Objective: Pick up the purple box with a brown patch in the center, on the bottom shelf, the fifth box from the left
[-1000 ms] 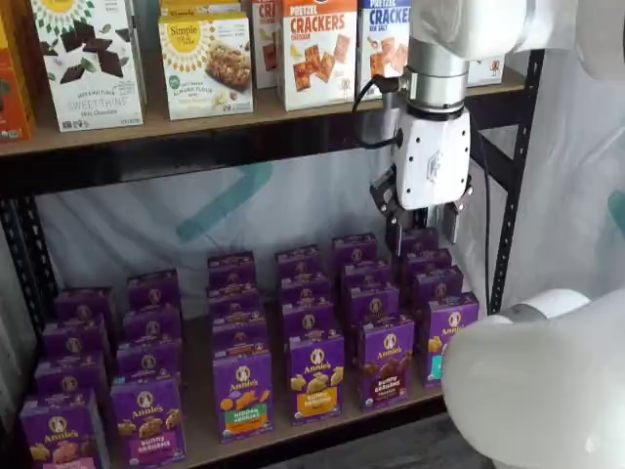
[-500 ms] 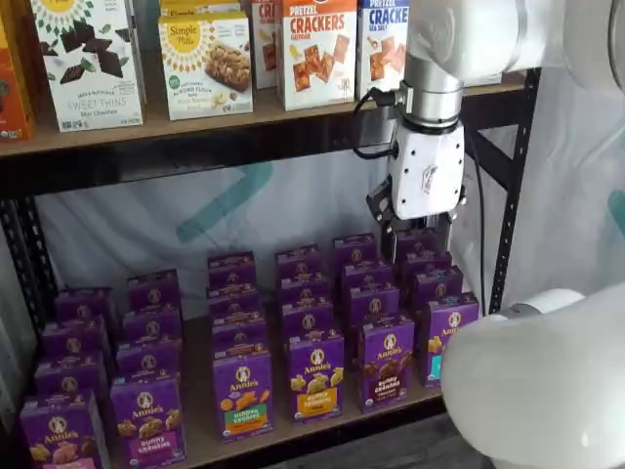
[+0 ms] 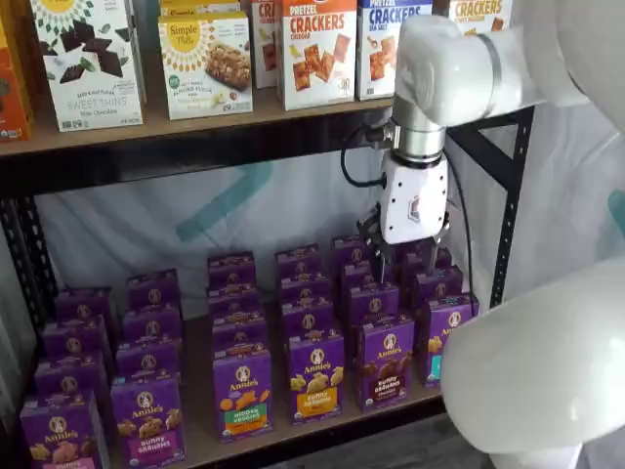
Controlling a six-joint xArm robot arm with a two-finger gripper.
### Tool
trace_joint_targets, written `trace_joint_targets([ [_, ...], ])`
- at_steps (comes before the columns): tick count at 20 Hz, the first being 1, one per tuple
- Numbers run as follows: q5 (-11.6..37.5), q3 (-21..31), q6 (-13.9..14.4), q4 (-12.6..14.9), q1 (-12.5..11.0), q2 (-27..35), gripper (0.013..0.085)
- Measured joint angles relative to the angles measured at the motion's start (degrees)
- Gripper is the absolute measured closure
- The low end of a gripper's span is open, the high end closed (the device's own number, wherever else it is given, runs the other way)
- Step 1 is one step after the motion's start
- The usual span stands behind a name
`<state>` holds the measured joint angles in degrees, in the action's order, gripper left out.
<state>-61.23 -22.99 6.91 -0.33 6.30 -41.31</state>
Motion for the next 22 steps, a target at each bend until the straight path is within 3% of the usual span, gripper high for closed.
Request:
trace_joint_targets([
  [13,19.9,0.7,-3.1,-2.1,-1.2,21.2,0.0130],
  [16,28.0,1.1,-5.2,-3.8,-1.7,27.8,0.0130],
  [22,40.5,-1.2,-6.8,-3.4,-3.1,42.2,0.0130],
])
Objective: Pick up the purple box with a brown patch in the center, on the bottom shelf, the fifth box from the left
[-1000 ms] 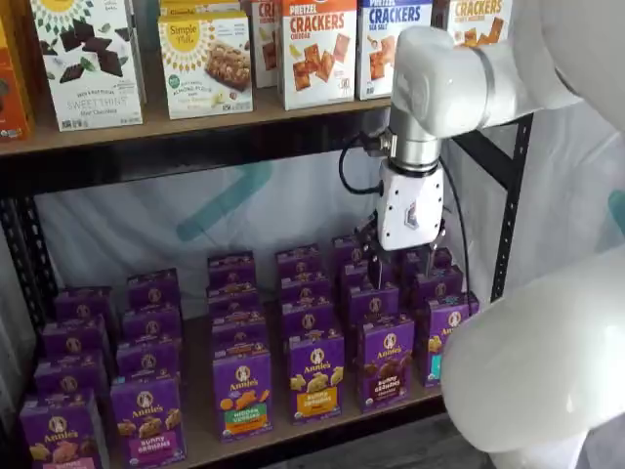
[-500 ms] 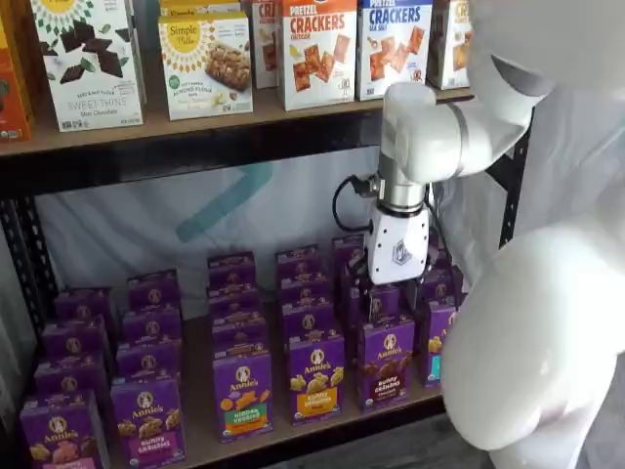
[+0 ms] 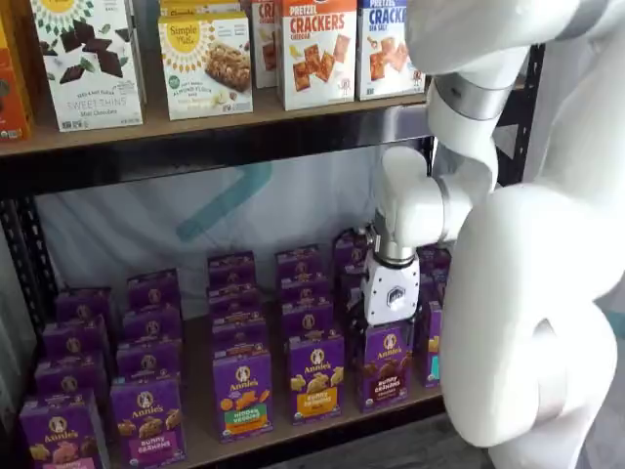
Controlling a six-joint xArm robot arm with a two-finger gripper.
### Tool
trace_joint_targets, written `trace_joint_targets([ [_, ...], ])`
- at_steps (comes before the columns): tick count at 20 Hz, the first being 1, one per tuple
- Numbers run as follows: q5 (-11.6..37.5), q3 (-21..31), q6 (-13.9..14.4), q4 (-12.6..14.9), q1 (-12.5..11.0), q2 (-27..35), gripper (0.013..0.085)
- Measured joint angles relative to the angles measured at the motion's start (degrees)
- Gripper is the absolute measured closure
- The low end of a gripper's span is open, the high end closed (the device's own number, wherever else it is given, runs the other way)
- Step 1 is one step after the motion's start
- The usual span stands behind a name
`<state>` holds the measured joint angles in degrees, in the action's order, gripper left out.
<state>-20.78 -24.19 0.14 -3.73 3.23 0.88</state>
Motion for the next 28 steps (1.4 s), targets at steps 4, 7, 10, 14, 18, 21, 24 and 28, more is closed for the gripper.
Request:
trace_joint_targets([
  [4,6.5,-2.7,-1.1,0.4,-1.3,8.4,0.0130],
  [7,8.0,-4.6,-2.5,-0.4,-1.9,12.0,0.0130],
  [10,9.1,-7.0,-2.6,0.5,-2.8,15.7,0.0130],
  [14,9.8,-10.2,-1.4,2.7,-3.7,19.4,0.0130],
  [18,9.8,-13.1,-3.0,1.3,-3.9,21.9,0.0130],
  [21,9.4,-15.0,-4.0,0.3,-3.9,23.1,0.0130],
  [24,9.0,-16.8,-4.4,-0.1,-3.9,24.0,0.0130],
  [28,8.1,-19.2,-0.9,3.9,-4.4,25.4,0.0130],
])
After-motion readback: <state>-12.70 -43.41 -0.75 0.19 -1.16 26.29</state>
